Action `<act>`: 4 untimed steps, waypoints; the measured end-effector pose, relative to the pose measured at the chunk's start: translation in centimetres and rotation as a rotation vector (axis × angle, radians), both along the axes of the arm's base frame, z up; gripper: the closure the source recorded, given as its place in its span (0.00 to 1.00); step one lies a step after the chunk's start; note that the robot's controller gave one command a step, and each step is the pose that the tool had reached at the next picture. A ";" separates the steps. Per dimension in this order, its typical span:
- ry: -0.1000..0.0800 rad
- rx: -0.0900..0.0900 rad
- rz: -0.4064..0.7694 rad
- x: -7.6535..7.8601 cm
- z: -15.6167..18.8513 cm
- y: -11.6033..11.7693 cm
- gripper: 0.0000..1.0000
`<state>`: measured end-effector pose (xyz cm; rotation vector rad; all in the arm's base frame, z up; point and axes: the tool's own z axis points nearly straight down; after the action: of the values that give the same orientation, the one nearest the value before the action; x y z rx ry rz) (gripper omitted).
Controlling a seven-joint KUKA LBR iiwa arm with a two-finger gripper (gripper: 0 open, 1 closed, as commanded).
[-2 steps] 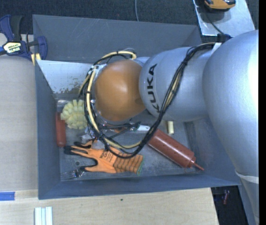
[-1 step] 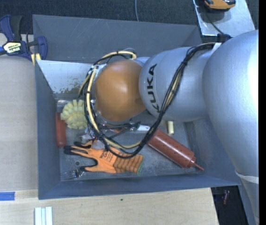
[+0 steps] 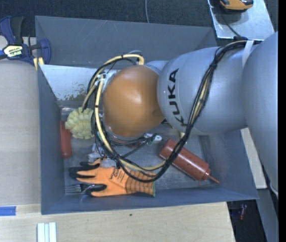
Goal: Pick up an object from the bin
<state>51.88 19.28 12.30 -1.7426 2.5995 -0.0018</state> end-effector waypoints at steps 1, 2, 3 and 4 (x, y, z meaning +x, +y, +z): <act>-0.003 0.004 -0.078 4.2 5.6 -0.5 1.00; -0.009 0.003 0.083 2.8 2.6 0.0 1.00; -0.017 -0.003 0.471 7.3 0.6 0.6 1.00; -0.008 -0.003 0.620 6.3 -0.1 0.5 1.00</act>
Offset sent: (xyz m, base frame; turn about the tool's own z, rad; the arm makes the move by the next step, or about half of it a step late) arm -0.0008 0.0042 -0.0124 -0.2056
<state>58.18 19.73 12.15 -2.4495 1.9409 -0.0069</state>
